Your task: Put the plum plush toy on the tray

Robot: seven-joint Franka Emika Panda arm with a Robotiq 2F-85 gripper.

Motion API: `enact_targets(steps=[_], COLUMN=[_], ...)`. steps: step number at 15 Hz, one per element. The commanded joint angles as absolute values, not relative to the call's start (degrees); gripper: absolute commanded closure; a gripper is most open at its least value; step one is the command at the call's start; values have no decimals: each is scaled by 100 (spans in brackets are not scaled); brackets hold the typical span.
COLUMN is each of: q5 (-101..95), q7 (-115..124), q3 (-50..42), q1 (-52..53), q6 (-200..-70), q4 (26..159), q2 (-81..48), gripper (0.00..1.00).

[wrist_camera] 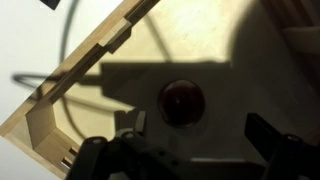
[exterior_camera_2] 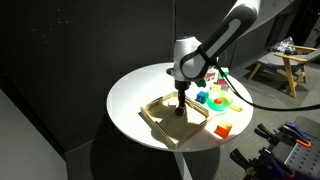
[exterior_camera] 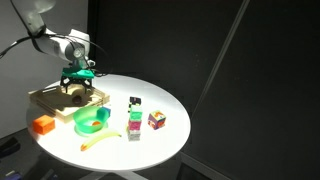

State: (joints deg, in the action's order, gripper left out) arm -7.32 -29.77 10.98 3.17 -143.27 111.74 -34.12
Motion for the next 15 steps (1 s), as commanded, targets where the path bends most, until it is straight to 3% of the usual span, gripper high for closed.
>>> enact_targets(steps=[1, 15], q5=[-640, -294], q7=[-2488, -1566], q3=[1092, 1016], q1=[342, 346], q6=[-14137, -13684], q4=[11378, 12298], q2=[-3043, -1994], gripper=[0, 0])
